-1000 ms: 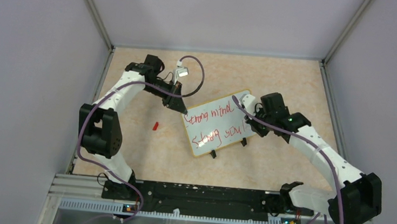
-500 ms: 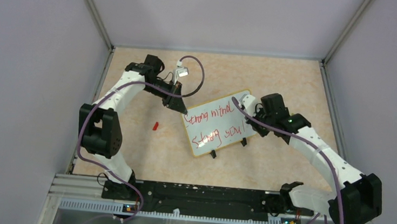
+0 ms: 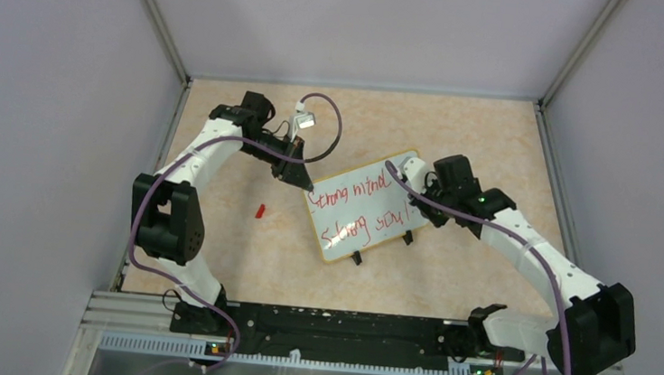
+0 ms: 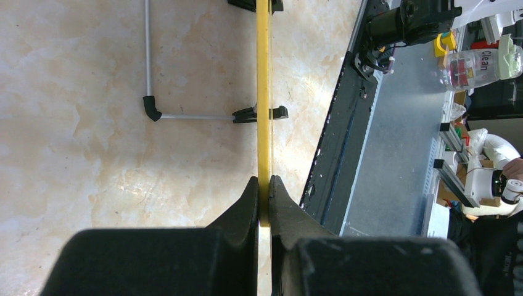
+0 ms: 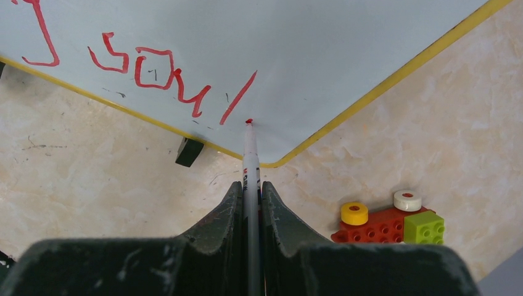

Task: Write a sentence on the whiteboard
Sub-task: Write a sentence on the whiteboard, then pick up the pen cap from the center of the board.

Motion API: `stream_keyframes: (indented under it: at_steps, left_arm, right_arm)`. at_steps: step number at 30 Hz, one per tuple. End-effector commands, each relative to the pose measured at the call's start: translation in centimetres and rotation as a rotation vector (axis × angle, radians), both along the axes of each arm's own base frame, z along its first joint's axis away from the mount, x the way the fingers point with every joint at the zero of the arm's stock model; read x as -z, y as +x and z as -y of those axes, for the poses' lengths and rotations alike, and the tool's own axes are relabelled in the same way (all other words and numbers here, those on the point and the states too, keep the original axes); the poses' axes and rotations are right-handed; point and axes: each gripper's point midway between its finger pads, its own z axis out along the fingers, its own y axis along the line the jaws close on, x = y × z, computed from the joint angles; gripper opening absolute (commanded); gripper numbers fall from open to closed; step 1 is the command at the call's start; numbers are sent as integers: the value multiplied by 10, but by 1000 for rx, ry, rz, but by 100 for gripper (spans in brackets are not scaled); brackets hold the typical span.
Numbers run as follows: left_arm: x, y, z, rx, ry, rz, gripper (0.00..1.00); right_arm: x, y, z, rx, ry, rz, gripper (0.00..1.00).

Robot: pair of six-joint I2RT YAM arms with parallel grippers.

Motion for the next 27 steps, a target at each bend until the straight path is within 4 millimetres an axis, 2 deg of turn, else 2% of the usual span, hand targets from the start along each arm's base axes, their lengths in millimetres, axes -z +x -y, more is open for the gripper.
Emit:
stream_keyframes:
  at_steps: [1,5,7,9,11,12,15,19,21,24,27]
  left_arm:
    - [-3,6,0,6,1,56,0]
    - [-5,7,0,3,1,60,0]
    - [-7,8,0,3,-2,62,2]
    - [-11,9,1,0,-5,70,12]
    - [-18,10,0,-5,-11,91,29]
    - [-24,13,-1,-11,-17,108,40]
    - [-56,25,-11,-54,-46,182,58]
    - [-106,47,-45,-175,-65,323,76]
    - [-116,57,-71,-278,-17,373,81]
    - [-103,63,-107,-393,88,396,84]
    - [-63,52,-135,-431,214,329,83]
  right_arm:
    - [-14,18,-4,8,15,54,0]
    - [-20,16,-5,2,22,51,0]
    - [-29,15,-7,-4,37,55,0]
    - [-44,12,-10,-13,64,62,0]
    - [-60,9,-13,-21,96,68,0]
    - [-69,6,-16,-29,117,68,0]
    - [-95,-3,-24,-55,181,73,0]
    - [-123,-17,-35,-89,272,59,0]
    - [-138,-22,-41,-102,323,61,0]
    - [-155,-26,-47,-104,380,63,0]
    - [-167,-31,-53,-111,434,53,0]
